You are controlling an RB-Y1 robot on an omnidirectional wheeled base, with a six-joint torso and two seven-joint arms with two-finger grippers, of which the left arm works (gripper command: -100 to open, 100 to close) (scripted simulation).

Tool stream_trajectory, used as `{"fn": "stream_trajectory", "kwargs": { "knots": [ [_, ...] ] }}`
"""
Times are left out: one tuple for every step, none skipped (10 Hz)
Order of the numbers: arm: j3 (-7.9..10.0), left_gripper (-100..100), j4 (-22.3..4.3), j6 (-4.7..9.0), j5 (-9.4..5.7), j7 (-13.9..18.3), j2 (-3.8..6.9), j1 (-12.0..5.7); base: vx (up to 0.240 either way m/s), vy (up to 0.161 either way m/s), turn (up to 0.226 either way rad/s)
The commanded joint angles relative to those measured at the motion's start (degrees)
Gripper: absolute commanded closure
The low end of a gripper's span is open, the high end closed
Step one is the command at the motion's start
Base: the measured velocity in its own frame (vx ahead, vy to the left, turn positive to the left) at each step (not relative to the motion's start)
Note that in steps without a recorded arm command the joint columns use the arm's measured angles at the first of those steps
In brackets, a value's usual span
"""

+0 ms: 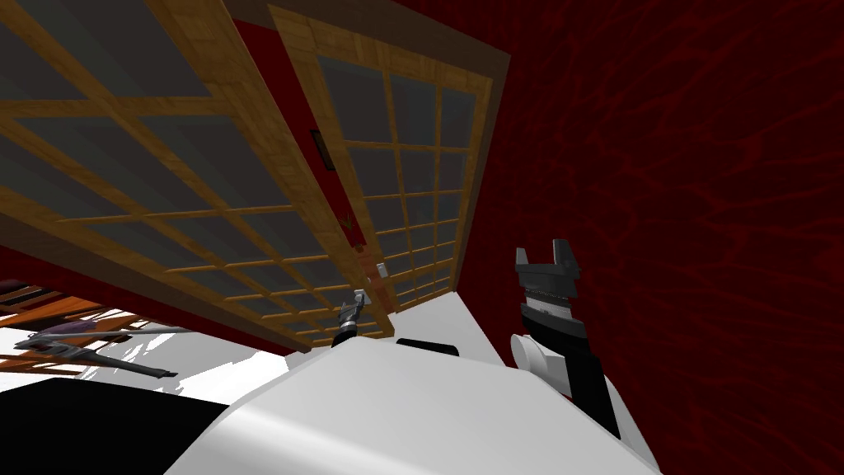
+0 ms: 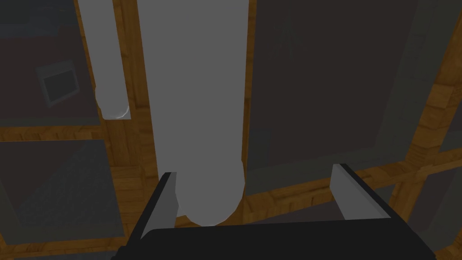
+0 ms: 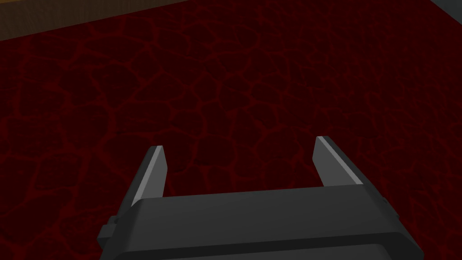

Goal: Pull the door open

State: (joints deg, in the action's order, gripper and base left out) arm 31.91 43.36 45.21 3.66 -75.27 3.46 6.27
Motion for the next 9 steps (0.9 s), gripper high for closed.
{"fn": "stream_trajectory", "kwargs": {
  "knots": [
    [-0.22,100,-0.10,0.04,-0.27,1.72,0.12,-0.12,-0.009,-0.031,-0.073],
    [-0.31,100,-0.14,0.05,-0.37,2.35,0.16,-0.17,-0.027,-0.023,-0.066],
    [-0.51,100,-0.23,0.09,-0.62,3.89,0.27,-0.28,-0.031,0.006,-0.041],
    [-0.67,100,-0.31,0.12,-0.82,5.11,0.34,-0.37,-0.033,0.019,-0.036],
    [-0.84,100,-0.38,0.15,-1.03,6.34,0.42,-0.46,-0.038,0.009,-0.042],
    [-1.00,100,-0.46,0.18,-1.23,7.57,0.50,-0.55,-0.036,0.007,-0.026],
    [-1.17,100,-0.53,0.20,-1.43,8.80,0.57,-0.64,-0.036,0.010,-0.032],
    [-1.35,100,-0.61,0.24,-1.65,10.13,0.65,-0.74,-0.035,0.006,-0.041],
    [-1.59,100,-0.72,0.28,-1.94,11.83,0.75,-0.87,-0.039,0.011,-0.038]
  ]
}}
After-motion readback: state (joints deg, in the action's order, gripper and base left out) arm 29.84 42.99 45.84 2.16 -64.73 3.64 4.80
